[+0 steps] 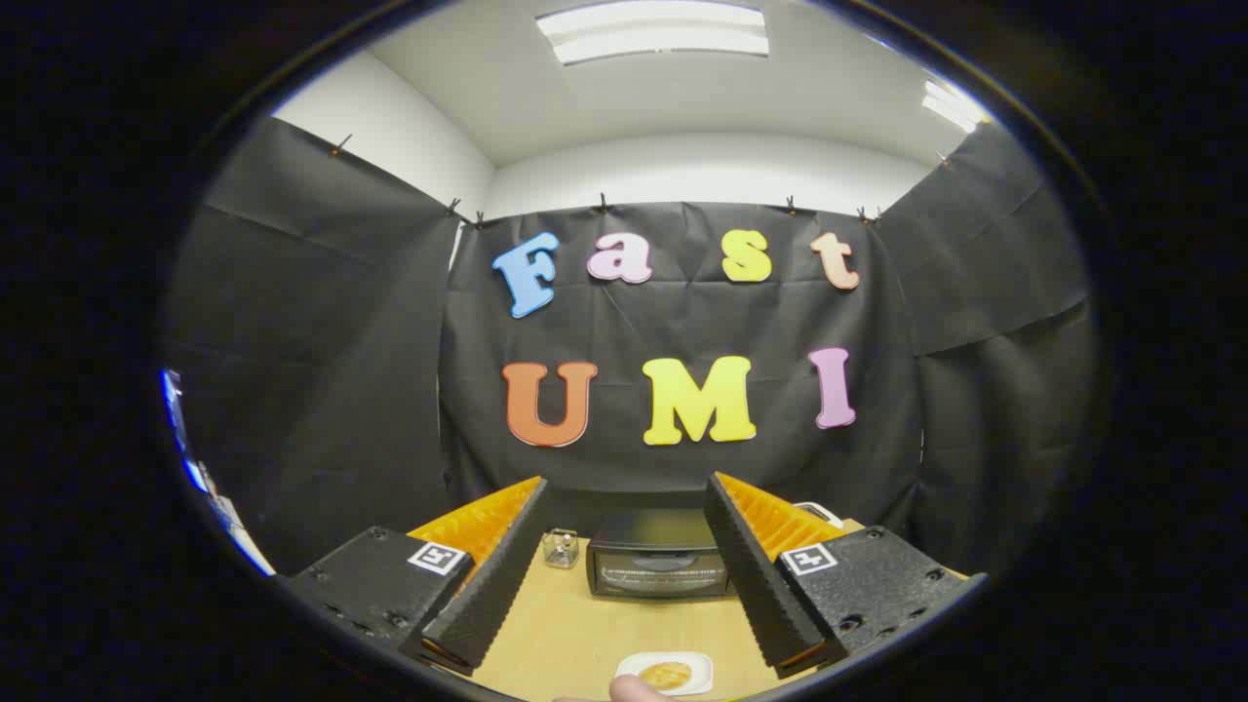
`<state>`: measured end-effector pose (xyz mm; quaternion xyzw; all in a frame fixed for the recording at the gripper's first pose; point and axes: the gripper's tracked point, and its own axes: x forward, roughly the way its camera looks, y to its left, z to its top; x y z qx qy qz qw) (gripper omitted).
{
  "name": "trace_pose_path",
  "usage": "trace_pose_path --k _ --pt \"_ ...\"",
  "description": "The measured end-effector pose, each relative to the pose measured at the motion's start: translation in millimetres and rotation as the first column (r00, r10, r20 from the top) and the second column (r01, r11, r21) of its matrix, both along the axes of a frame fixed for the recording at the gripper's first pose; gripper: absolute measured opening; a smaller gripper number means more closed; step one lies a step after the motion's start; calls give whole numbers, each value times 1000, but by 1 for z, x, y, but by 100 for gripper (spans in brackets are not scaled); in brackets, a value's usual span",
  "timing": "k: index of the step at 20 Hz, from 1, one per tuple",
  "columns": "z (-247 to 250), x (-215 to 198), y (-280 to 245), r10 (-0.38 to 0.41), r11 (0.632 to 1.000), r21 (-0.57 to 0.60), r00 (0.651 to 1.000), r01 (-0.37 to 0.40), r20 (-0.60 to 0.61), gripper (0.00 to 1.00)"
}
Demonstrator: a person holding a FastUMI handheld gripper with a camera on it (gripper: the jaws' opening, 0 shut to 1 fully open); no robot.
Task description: Open the toaster oven, put the food inside, and close the toaster oven door.
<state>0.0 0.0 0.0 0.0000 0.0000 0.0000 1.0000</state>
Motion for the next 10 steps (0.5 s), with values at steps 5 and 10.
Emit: trace_pose_path --k 5,10 --pt "0 4 0 -1 1000 11 1000 1 4 100" --pt "0 6 3 -3 1000 2 1000 3 10 100"
